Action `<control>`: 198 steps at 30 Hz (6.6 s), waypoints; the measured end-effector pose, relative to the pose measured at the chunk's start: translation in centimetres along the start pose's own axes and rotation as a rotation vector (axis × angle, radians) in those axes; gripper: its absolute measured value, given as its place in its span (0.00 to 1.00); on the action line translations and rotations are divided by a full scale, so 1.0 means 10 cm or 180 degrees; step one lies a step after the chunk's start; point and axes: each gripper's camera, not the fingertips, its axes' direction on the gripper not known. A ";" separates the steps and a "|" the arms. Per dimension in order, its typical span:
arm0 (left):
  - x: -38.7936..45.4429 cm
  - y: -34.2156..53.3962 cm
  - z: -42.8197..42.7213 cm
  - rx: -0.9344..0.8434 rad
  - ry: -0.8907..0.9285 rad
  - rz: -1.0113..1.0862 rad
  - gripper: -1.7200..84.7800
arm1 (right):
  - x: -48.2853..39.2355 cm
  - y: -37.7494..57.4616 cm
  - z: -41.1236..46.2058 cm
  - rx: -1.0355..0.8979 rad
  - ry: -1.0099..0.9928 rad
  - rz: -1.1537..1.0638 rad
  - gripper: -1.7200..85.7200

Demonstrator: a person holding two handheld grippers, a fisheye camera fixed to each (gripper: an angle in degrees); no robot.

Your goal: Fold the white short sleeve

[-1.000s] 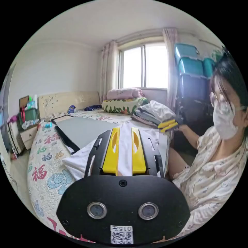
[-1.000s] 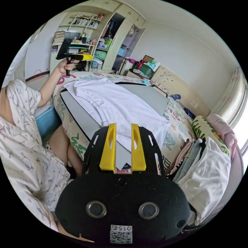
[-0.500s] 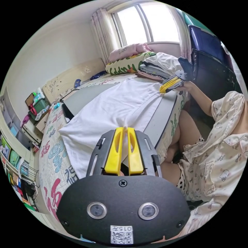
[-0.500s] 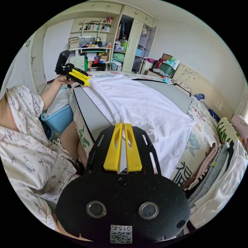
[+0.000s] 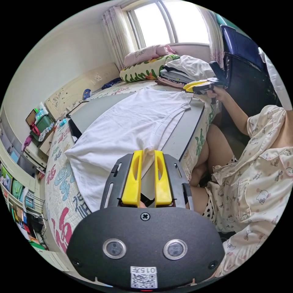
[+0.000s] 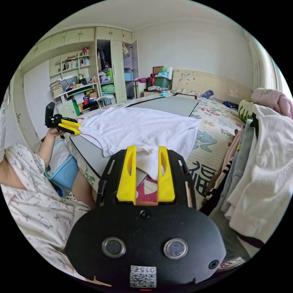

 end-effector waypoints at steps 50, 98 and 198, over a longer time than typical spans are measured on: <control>-5.19 -2.15 -1.14 0.0393 0.0416 0.0025 0.11 | 1.13 0.58 -0.19 0.0548 0.0904 0.0336 0.14; -3.38 -5.32 3.62 0.1245 0.1111 -0.0987 0.03 | -0.21 1.44 0.85 0.2310 0.1924 -0.0113 0.01; 3.32 0.73 0.54 0.0820 -0.0690 -0.1333 0.08 | -2.86 0.17 2.14 0.0236 0.0838 -0.0875 0.05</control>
